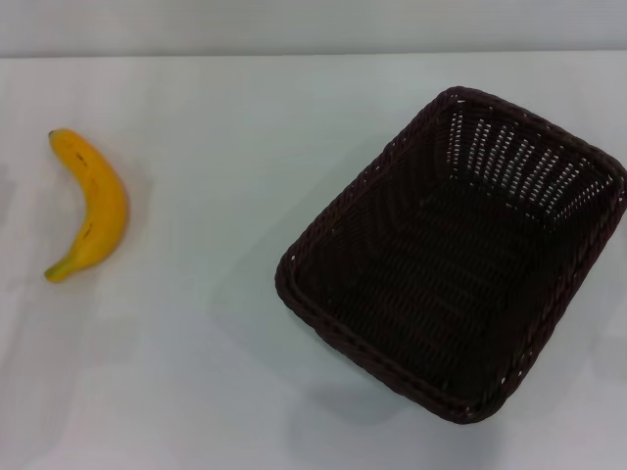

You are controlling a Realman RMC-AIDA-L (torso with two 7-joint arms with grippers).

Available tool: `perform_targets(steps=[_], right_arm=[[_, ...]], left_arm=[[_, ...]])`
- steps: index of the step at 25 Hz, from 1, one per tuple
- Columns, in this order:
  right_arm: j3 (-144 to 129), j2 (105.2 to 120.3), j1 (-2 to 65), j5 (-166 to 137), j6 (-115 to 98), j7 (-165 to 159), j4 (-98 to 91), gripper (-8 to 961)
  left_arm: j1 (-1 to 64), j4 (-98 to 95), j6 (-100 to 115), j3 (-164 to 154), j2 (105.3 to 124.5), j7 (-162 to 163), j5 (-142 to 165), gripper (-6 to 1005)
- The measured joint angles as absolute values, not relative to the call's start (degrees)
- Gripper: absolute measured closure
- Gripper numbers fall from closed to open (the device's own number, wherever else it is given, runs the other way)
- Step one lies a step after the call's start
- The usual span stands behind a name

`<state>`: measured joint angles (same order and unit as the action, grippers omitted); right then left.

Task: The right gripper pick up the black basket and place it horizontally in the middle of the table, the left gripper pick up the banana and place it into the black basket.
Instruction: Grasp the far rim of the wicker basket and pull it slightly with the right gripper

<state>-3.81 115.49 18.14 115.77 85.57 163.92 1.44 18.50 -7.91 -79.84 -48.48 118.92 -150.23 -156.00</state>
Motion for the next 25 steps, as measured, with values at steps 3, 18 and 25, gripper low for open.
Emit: perform_targets(steps=[3,18,25], right_arm=[[-3.79,115.49,18.34,115.66,85.86,164.08,1.31,99],[-12.68,115.03,18.78,115.19,84.91,151.68,-9.05,100],[-26.18,114.62,18.69,110.62,75.52,128.0,-30.5,99]], left_arm=[[18.36,-7.91,-79.77,-48.42,118.92,-150.22,-156.0,136],[18.53,-7.91,-79.71,-48.43,118.87,-150.2,-156.04,136],[18.89,-8.27,-79.63,-48.51,118.58,-150.2,-155.99,136]])
